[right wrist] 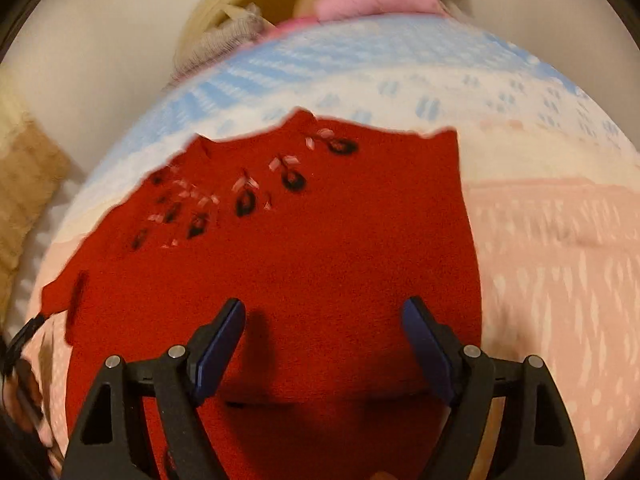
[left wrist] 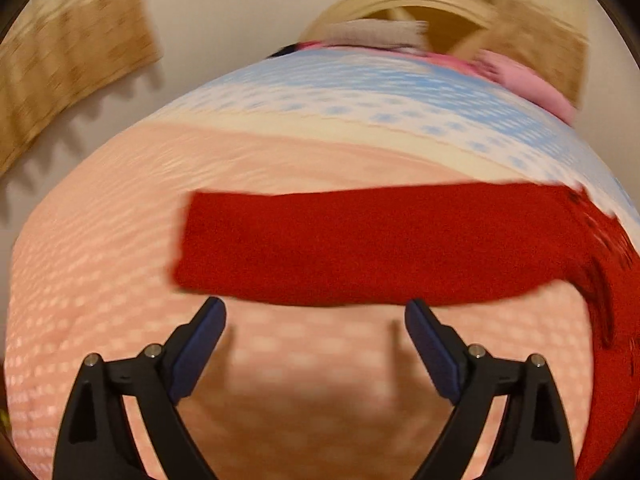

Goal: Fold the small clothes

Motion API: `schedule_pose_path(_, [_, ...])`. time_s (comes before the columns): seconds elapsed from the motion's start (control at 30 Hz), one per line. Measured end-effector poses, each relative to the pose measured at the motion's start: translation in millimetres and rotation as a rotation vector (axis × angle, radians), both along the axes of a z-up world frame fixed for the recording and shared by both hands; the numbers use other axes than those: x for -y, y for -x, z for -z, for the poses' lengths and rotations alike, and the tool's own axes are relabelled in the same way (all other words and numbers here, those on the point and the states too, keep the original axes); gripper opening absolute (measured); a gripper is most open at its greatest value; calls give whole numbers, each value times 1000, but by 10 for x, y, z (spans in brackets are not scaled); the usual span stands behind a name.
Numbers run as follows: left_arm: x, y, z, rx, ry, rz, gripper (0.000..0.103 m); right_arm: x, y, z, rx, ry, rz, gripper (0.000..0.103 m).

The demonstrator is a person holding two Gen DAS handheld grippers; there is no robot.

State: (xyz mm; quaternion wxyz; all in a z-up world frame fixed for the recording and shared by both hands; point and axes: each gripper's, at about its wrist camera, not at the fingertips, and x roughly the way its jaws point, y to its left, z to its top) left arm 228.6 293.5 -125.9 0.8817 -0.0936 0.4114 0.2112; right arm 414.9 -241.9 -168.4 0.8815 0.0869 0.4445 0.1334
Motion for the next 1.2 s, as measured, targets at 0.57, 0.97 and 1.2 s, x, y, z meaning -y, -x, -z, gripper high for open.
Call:
schedule_pose_path(0.57, [-870, 81, 133, 80, 123, -195, 88, -214, 165, 77, 85, 143, -18, 86])
schedule_pose_path(0.97, [-706, -140, 166, 51, 155, -68, 15, -246, 171, 82, 92, 172, -18, 86])
schedule_pose_path(1.2, [-598, -16, -237, 151, 170, -56, 15, -249, 171, 81, 92, 170, -18, 86])
